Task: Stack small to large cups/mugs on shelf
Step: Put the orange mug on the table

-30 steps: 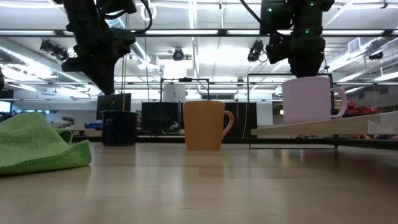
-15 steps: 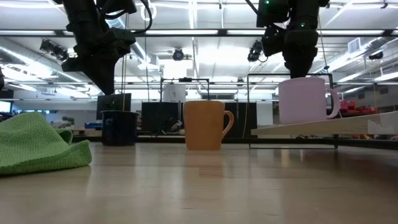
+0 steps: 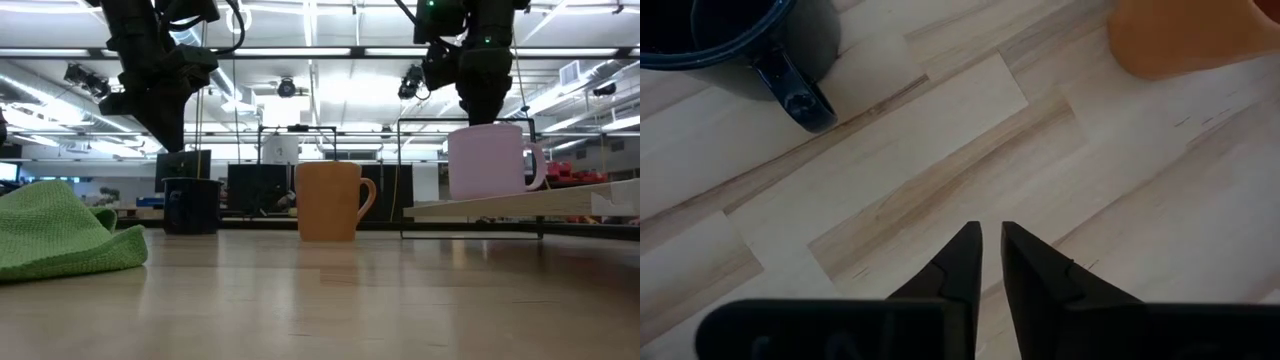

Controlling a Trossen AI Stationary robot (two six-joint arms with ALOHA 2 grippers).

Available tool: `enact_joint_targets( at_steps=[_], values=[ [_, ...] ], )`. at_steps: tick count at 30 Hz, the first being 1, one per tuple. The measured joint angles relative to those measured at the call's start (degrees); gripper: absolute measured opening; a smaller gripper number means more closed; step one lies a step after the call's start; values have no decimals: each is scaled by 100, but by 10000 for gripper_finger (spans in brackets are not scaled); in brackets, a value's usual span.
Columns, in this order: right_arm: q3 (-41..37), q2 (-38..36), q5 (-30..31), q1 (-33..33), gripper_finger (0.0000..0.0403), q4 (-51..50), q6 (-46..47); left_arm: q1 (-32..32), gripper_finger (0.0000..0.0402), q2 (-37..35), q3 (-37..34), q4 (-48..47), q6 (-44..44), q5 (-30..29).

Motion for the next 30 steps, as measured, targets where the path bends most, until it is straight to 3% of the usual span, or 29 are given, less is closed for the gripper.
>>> enact_joint_targets(
  at_steps=[12,21,30],
  values=[
    [9,-887,-37,16,101,-64,651,-1,49,0,1,4,-3,0],
    [48,-1588,-857,18,101,292,1330,1,39,0,1,372,4,-2],
    [1515,-1391,-984,252,101,641,1152,0,40,0,3,525,5,-1]
  ],
)
